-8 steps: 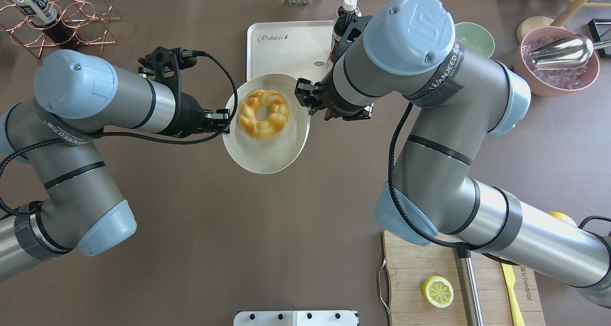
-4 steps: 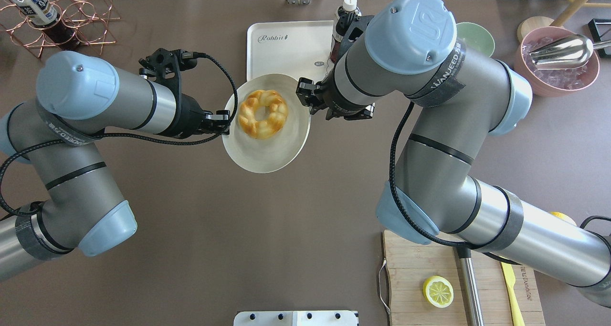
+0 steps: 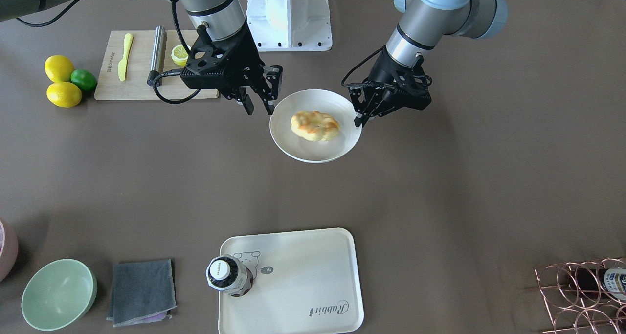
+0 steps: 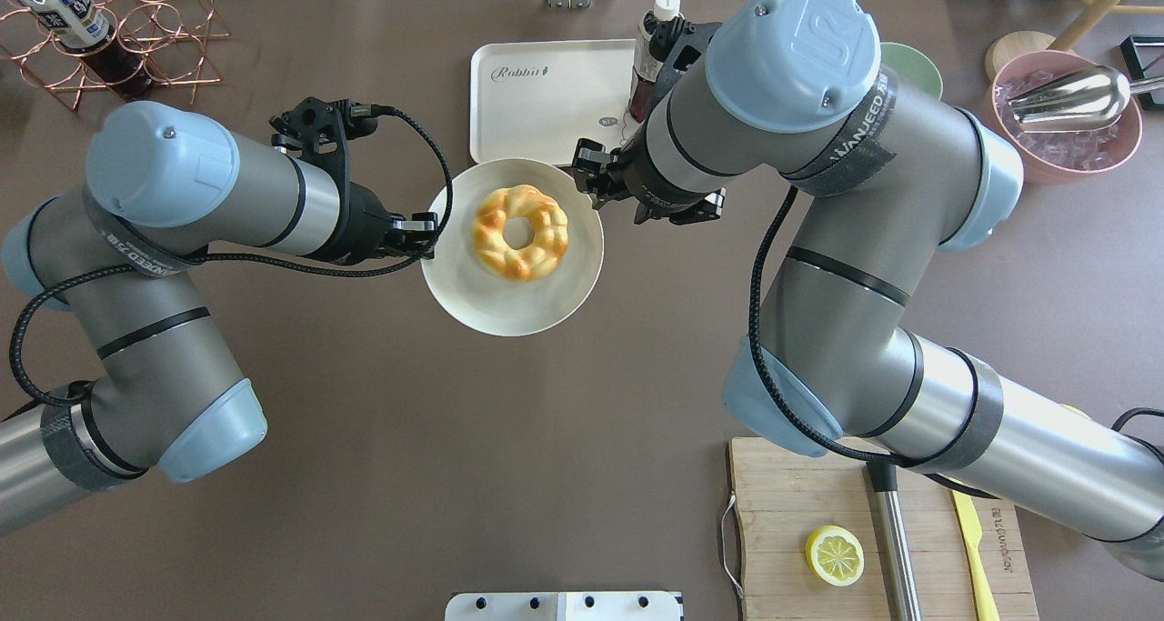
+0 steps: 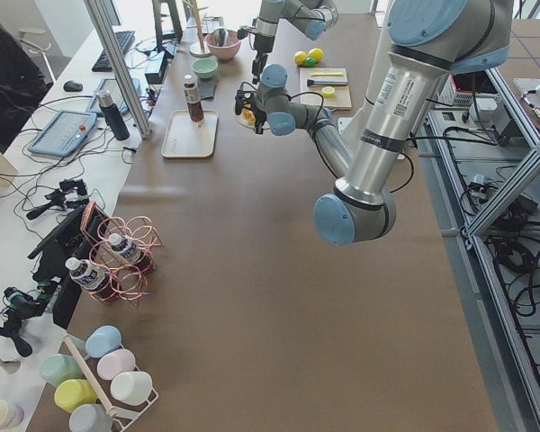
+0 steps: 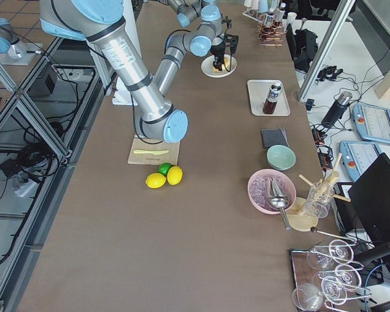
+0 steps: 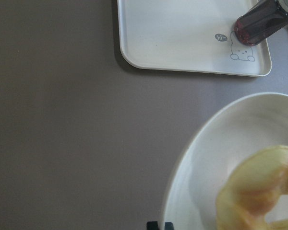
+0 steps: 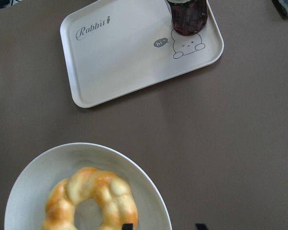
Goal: Place donut on tray
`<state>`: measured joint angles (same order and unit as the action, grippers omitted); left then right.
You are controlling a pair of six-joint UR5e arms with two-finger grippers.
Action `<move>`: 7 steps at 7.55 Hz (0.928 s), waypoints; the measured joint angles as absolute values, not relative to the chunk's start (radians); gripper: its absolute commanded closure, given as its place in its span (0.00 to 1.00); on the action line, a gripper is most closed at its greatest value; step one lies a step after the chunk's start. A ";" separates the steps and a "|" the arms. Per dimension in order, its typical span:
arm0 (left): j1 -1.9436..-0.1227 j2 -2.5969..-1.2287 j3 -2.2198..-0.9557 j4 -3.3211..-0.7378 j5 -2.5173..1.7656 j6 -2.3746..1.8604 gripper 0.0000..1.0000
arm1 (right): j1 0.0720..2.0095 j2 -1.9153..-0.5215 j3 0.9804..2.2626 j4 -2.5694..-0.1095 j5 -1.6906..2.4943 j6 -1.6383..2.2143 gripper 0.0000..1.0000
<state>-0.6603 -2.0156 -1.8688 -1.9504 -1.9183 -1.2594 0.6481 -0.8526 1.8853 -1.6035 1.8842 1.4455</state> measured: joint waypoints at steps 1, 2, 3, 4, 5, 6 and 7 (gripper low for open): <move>-0.660 -2.016 -1.860 -1.951 -1.918 -1.258 1.00 | 0.650 -0.853 1.885 -1.603 1.888 1.446 0.00; -0.660 -2.017 -1.856 -1.951 -1.918 -1.257 1.00 | 0.652 -0.853 1.885 -1.603 1.891 1.446 0.00; -0.660 -2.017 -1.855 -1.950 -1.918 -1.257 1.00 | 0.654 -0.854 1.885 -1.604 1.892 1.446 0.00; -0.660 -2.017 -1.856 -1.950 -1.919 -1.258 1.00 | 0.655 -0.856 1.885 -1.604 1.893 1.446 0.00; -0.662 -2.015 -1.855 -1.944 -1.922 -1.257 1.00 | 0.657 -0.860 1.885 -1.603 1.894 1.446 0.00; -0.668 -2.012 -1.855 -1.931 -1.936 -1.253 1.00 | 0.663 -0.874 1.887 -1.603 1.897 1.444 0.00; -0.687 -2.007 -1.855 -1.920 -1.965 -1.251 1.00 | 0.676 -0.896 1.895 -1.603 1.904 1.438 0.00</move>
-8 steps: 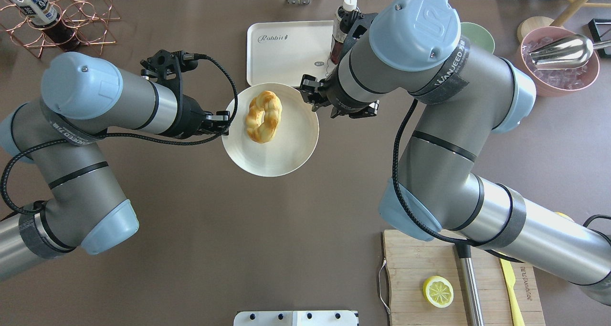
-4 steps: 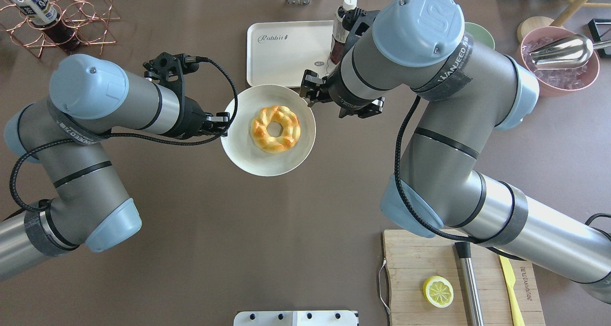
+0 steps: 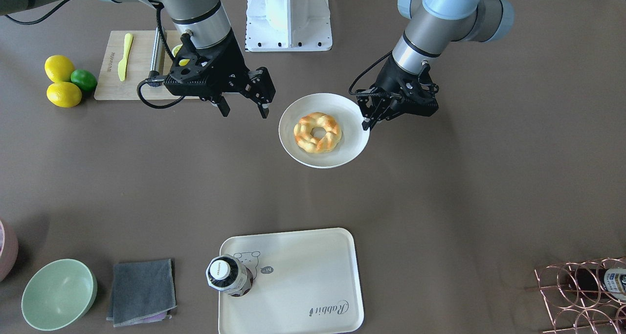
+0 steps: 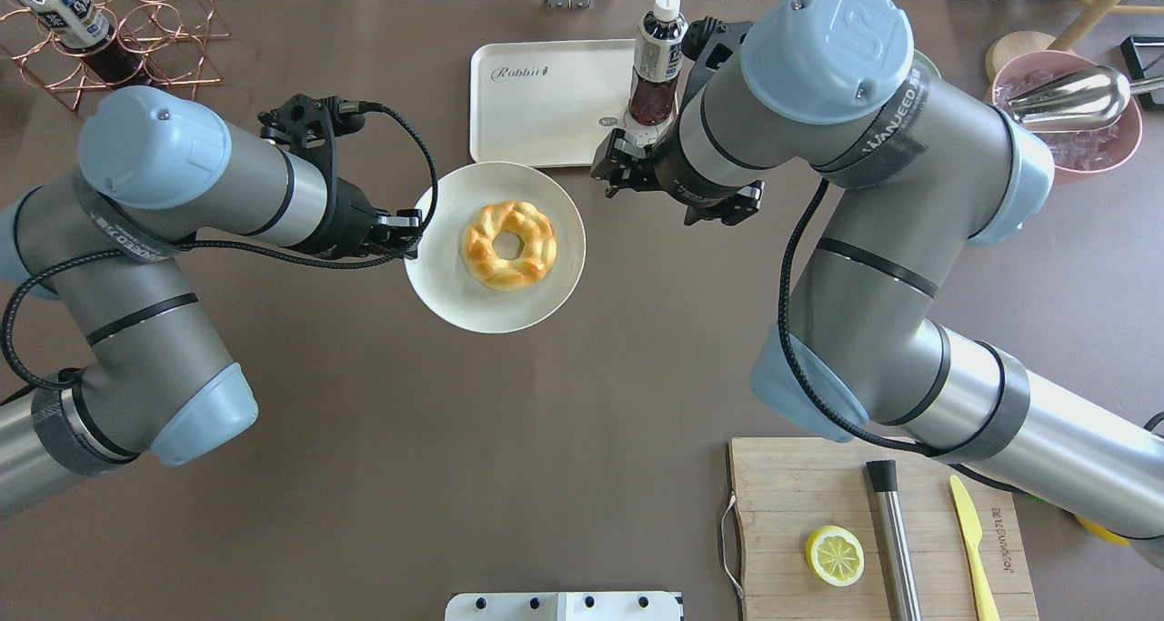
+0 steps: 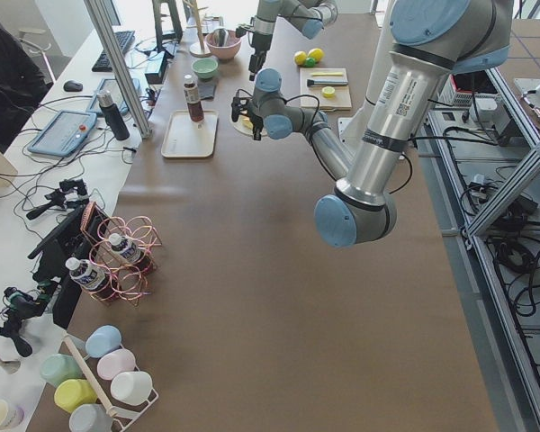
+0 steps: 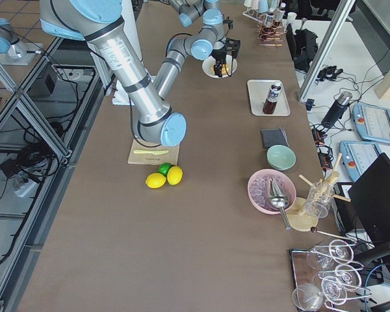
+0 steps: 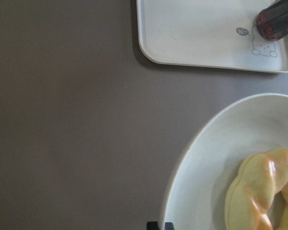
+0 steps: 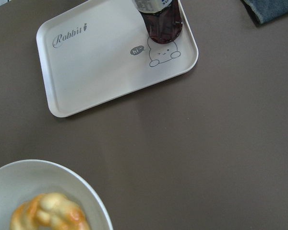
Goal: Place donut on tray
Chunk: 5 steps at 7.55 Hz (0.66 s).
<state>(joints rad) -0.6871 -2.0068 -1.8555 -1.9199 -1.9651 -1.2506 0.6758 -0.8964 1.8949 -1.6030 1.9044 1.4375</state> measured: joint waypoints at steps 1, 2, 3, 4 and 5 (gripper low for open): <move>-0.710 -1.993 -1.858 -1.915 -1.995 -1.246 1.00 | 0.698 -0.922 1.901 -1.603 1.928 1.425 0.00; -0.732 -1.977 -1.864 -1.913 -2.021 -1.223 1.00 | 0.721 -0.956 1.911 -1.603 1.952 1.398 0.00; -0.756 -1.956 -1.868 -1.913 -2.045 -1.192 1.00 | 0.742 -0.993 1.922 -1.603 1.966 1.362 0.00; -0.777 -1.940 -1.867 -1.914 -2.060 -1.160 1.00 | 0.759 -1.027 1.928 -1.603 1.971 1.333 0.00; -0.795 -1.931 -1.859 -1.914 -2.068 -1.134 1.00 | 0.778 -1.063 1.931 -1.603 1.974 1.297 0.00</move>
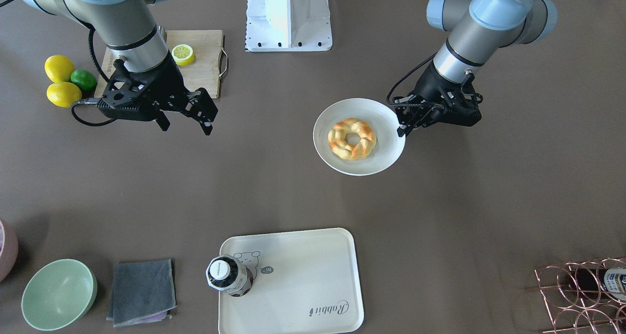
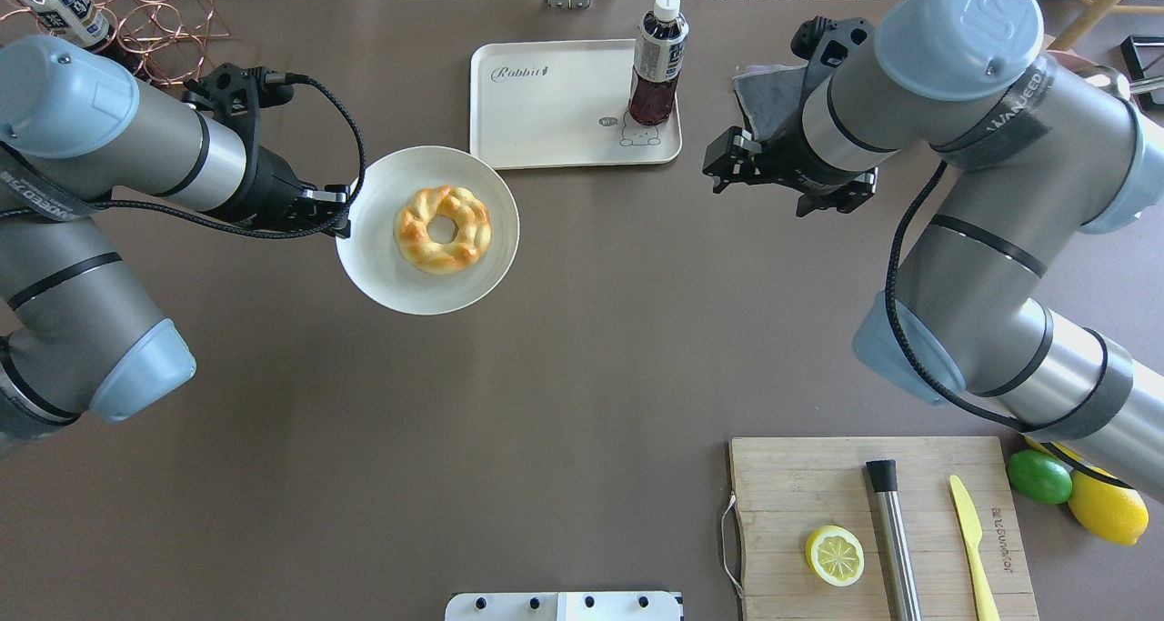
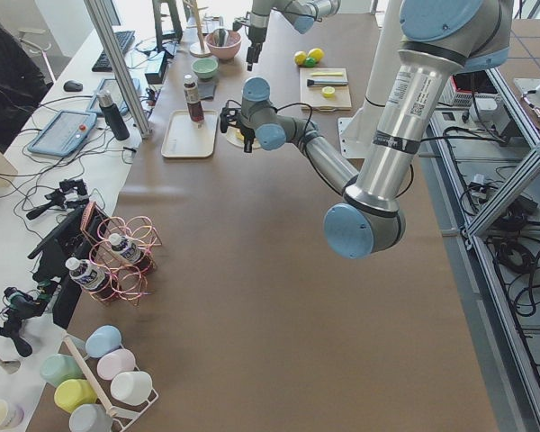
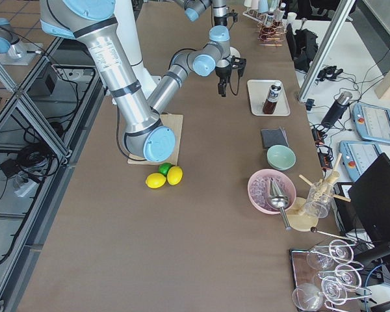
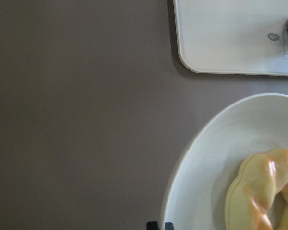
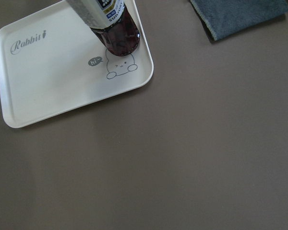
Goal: Place donut on tray
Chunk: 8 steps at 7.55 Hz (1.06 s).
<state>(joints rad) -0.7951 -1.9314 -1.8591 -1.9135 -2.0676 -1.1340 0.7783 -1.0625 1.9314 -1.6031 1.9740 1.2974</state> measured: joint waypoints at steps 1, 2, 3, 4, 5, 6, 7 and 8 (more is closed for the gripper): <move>-0.808 -1.928 -1.851 -1.913 -2.072 -1.116 1.00 | 0.804 -1.099 1.933 -1.604 1.978 1.245 0.00; -0.814 -1.928 -1.848 -1.913 -2.082 -1.110 1.00 | 0.844 -1.140 1.934 -1.604 2.007 1.181 0.00; -0.816 -1.932 -1.843 -1.910 -2.090 -1.112 1.00 | 0.890 -1.181 1.933 -1.603 2.039 1.112 0.00; -0.817 -1.943 -1.827 -1.908 -2.095 -1.114 1.00 | 0.931 -1.224 1.931 -1.604 2.057 1.034 0.00; -0.820 -1.966 -1.799 -1.906 -2.097 -1.117 1.00 | 0.969 -1.263 1.926 -1.604 2.065 0.960 0.00; -0.831 -1.998 -1.757 -1.904 -2.098 -1.122 1.00 | 1.005 -1.294 1.915 -1.604 2.069 0.891 0.00; -0.849 -2.041 -1.710 -1.904 -2.098 -1.141 1.00 | 1.031 -1.311 1.895 -1.604 2.069 0.847 0.00; -0.866 -2.096 -1.655 -1.901 -2.098 -1.171 1.00 | 1.057 -1.323 1.878 -1.604 2.072 0.804 0.00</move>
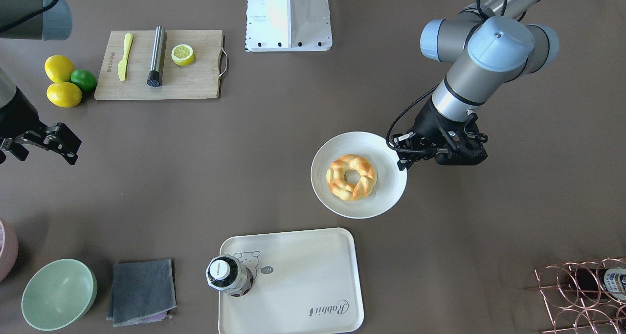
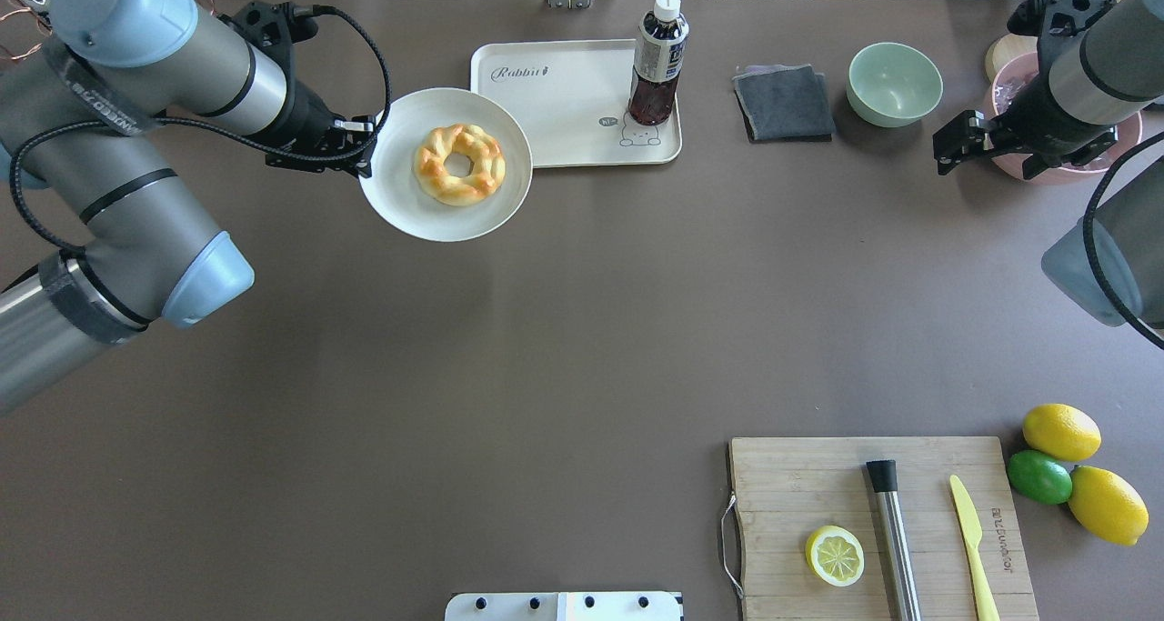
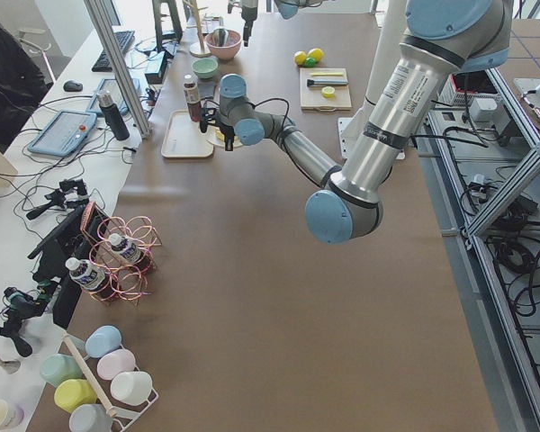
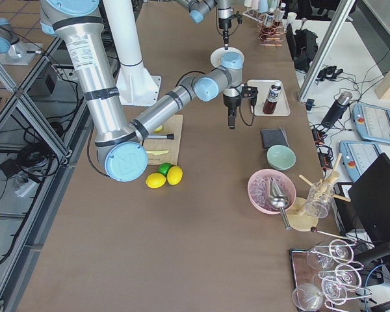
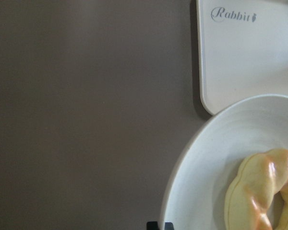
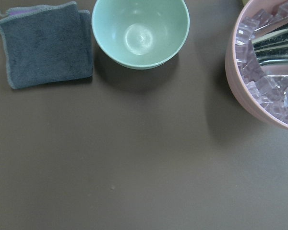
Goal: Place donut on tray
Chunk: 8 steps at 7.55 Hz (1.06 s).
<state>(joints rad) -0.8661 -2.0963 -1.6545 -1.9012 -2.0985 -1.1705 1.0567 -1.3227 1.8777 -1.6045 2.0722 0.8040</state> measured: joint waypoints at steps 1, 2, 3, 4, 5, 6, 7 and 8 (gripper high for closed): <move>-0.876 -2.155 -1.597 -1.898 -2.098 -1.206 1.00 | 1.081 -1.335 1.861 -1.605 2.088 0.762 0.00; -0.881 -2.219 -1.529 -1.897 -2.099 -1.244 1.00 | 1.106 -1.352 1.851 -1.604 2.106 0.721 0.00; -0.883 -2.273 -1.464 -1.896 -2.098 -1.280 1.00 | 1.128 -1.379 1.849 -1.601 2.120 0.686 0.00; -0.882 -2.327 -1.399 -1.899 -2.097 -1.324 1.00 | 1.146 -1.417 1.849 -1.569 2.140 0.657 0.00; -0.880 -2.378 -1.333 -1.903 -2.094 -1.356 1.00 | 1.159 -1.460 1.843 -1.509 2.161 0.636 0.00; -0.879 -2.420 -1.269 -1.907 -2.091 -1.376 1.00 | 1.169 -1.490 1.833 -1.462 2.179 0.624 0.00; -0.879 -2.460 -1.208 -1.918 -2.086 -1.402 1.00 | 1.178 -1.512 1.825 -1.437 2.190 0.618 0.00; -0.879 -2.493 -1.142 -1.950 -2.069 -1.430 1.00 | 1.186 -1.527 1.820 -1.419 2.197 0.612 0.00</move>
